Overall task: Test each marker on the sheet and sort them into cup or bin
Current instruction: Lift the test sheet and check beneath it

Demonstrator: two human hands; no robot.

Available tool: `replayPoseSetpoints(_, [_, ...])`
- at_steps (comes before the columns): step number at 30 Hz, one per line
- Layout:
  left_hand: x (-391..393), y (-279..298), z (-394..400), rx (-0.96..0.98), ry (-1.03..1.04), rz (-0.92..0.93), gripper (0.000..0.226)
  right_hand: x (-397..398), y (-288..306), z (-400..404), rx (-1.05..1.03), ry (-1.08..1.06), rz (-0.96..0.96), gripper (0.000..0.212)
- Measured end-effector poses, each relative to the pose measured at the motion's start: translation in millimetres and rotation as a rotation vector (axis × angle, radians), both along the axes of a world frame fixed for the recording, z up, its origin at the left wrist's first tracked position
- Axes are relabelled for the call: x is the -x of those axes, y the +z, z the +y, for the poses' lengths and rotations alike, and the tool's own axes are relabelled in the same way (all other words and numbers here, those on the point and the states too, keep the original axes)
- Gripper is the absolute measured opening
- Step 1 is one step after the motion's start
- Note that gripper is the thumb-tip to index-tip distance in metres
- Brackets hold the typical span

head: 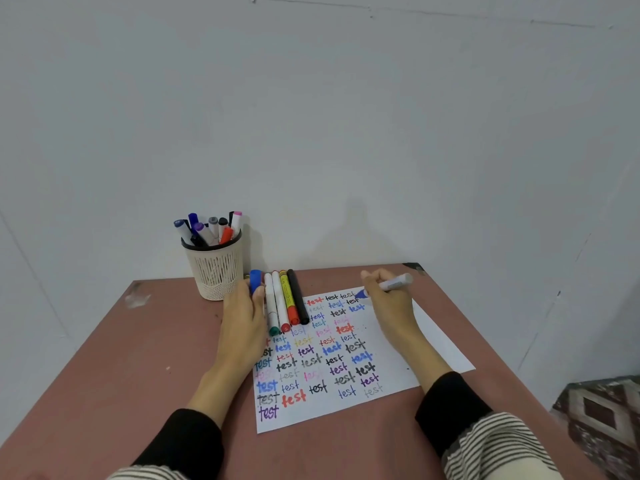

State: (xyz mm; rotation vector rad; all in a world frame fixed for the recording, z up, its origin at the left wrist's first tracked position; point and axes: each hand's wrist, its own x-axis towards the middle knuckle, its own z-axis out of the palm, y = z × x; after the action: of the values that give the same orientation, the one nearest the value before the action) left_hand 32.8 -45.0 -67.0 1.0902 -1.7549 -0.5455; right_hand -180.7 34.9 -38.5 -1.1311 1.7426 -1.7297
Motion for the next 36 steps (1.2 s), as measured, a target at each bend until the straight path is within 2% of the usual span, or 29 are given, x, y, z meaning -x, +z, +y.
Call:
replayPoseSetpoints(4, [0.6,-0.1,0.4,-0.01,0.017,-0.044,0.02,3.6,-3.2,-3.2,-0.043,0.104,-0.017,0.015])
replayPoseSetpoints(9, [-0.4,-0.4,0.1,-0.01,0.01,-0.027,0.018,3.8,-7.3,-7.9,-0.133,0.058,0.08,0.042])
replayPoseSetpoints(12, [-0.8,-1.6,-1.1,-0.008,0.013,-0.033,0.017,4.7,-11.0,-11.7,-0.15,0.023,0.075,0.043])
replayPoseSetpoints(18, [-1.2,-4.1,-2.9,-0.023,-0.003,-0.052,0.017,3.5,-17.0,-15.6,-0.228,0.031,0.217,0.043])
replayPoseSetpoints(26, [-2.5,-3.9,-2.1,-0.033,-0.014,-0.058,0.016,2.6,-17.9,-14.3,-0.184,-0.01,0.205,0.044])
replayPoseSetpoints(32, [-1.7,-5.0,-5.1,-0.057,-0.036,-0.064,0.027,11.8,-14.6,-14.2,-0.12,-0.05,0.13,0.044])
replayPoseSetpoints(36, [-1.5,-5.1,-9.2,-0.04,-0.049,-0.066,0.027,13.5,-15.4,-15.1,-0.193,-0.066,0.219,0.049])
